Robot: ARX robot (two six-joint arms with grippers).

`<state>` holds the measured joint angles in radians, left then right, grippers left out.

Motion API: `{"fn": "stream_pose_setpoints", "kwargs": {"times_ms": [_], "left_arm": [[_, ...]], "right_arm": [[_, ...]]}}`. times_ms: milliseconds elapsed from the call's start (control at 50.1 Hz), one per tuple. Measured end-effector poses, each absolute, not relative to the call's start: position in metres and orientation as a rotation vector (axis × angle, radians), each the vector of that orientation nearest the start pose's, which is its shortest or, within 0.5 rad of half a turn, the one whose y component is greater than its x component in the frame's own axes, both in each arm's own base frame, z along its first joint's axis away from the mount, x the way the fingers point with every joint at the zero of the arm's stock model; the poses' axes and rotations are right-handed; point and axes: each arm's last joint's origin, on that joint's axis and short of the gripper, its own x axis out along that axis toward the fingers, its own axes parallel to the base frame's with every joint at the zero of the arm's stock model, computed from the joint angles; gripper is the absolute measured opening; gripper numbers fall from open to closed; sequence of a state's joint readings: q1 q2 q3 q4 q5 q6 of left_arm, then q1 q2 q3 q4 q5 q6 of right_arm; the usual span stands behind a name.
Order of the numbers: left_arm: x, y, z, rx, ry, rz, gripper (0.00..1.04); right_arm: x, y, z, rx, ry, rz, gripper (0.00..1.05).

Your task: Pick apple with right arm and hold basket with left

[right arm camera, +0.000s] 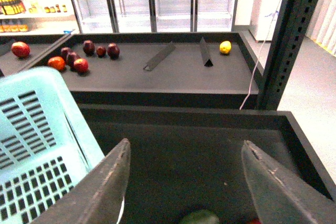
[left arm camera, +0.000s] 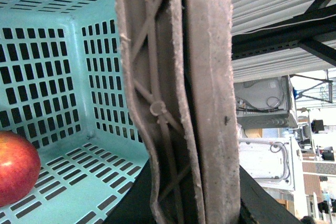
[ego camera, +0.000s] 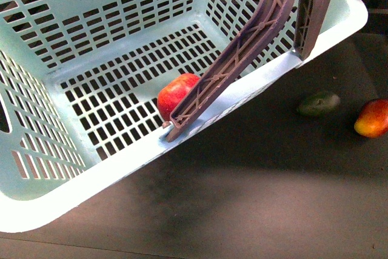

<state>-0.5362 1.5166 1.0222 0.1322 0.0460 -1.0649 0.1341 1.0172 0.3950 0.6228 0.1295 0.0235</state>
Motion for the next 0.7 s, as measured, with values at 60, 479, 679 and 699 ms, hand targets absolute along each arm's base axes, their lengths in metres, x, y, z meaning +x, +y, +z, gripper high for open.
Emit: {"fn": "stream_pose_setpoints", "kwargs": {"times_ms": [60,479,679,699], "left_arm": [[0.292,-0.175,0.269,-0.934,0.621,-0.325,0.18],[0.292,-0.175,0.269,-0.936,0.623,-0.327,0.18],[0.292,-0.175,0.269,-0.932,0.619,-0.323,0.18],[0.292,-0.175,0.269,-0.934,0.62,-0.323,0.18]], "right_arm": [[0.204,0.022,0.226,0.017,0.009,0.006,0.52],[0.162,0.001,0.193,0.003,0.007,-0.002,0.02],[0.15,0.0,0.184,0.003,0.01,0.001,0.02],[0.149,0.0,0.184,0.003,0.01,0.001,0.02]]}}
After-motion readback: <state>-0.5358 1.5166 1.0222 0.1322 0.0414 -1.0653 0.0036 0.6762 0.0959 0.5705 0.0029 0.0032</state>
